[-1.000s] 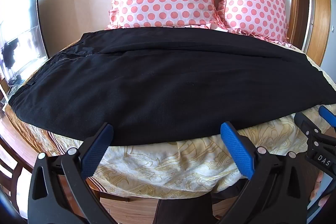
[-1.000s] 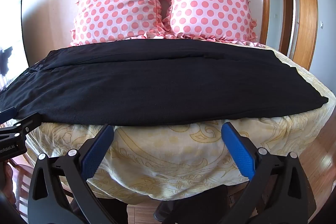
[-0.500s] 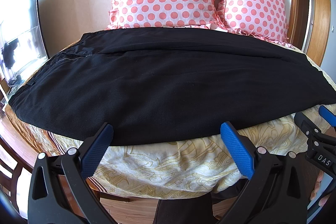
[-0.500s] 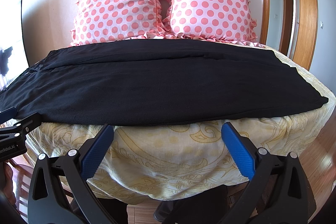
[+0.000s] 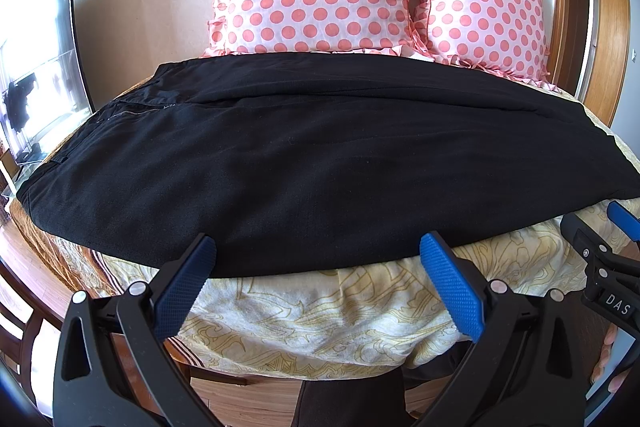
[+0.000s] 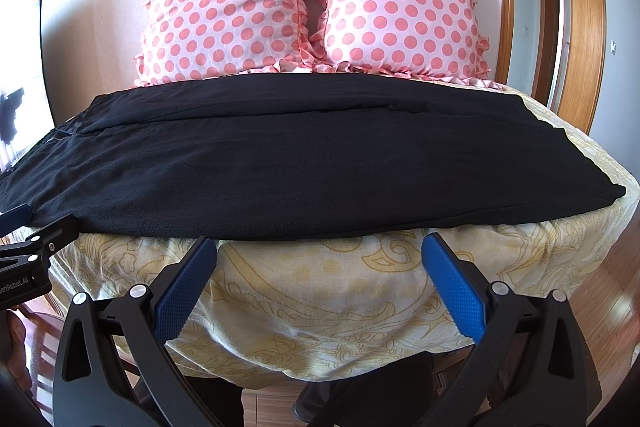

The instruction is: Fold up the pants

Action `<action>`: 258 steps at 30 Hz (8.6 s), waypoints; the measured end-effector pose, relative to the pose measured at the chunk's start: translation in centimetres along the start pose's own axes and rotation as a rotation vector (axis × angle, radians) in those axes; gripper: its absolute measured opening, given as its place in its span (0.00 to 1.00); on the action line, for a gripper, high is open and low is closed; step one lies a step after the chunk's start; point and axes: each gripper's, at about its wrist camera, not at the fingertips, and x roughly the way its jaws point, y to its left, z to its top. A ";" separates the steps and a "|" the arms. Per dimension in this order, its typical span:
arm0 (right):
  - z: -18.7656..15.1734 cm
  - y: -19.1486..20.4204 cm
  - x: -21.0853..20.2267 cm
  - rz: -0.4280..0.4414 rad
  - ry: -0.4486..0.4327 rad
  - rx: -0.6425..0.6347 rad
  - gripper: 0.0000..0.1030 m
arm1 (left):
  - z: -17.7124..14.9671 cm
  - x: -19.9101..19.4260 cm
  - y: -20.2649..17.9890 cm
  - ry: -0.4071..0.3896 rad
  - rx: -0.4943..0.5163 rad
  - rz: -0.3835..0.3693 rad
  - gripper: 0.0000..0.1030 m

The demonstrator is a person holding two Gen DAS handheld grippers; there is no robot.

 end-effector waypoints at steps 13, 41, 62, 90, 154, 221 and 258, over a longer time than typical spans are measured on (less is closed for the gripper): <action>0.0 0.0 0.0 0.000 0.002 0.000 0.99 | 0.0 0.0 0.0 -0.001 0.000 0.000 0.98; -0.1 0.0 0.1 0.000 0.004 0.000 0.99 | 0.0 0.0 0.0 -0.003 0.000 0.000 0.98; 5.9 -12.2 -2.1 0.096 -0.095 0.163 0.99 | 0.9 -2.2 1.9 -0.026 -0.049 -0.168 0.98; 21.4 -31.6 30.9 -0.566 0.341 0.509 0.11 | 8.4 3.7 1.3 -0.109 -0.102 -0.196 0.98; 1.3 -33.6 4.1 -0.042 -0.099 0.916 0.03 | 12.0 2.1 7.3 -0.156 -0.340 -0.129 0.98; 2.6 -37.8 2.5 -0.046 -0.125 0.886 0.03 | 1.8 -1.6 27.1 -0.113 -0.944 0.182 0.07; 13.8 -8.5 8.9 0.473 0.057 -0.085 0.44 | 4.6 1.7 4.7 -0.030 -0.158 -0.227 0.79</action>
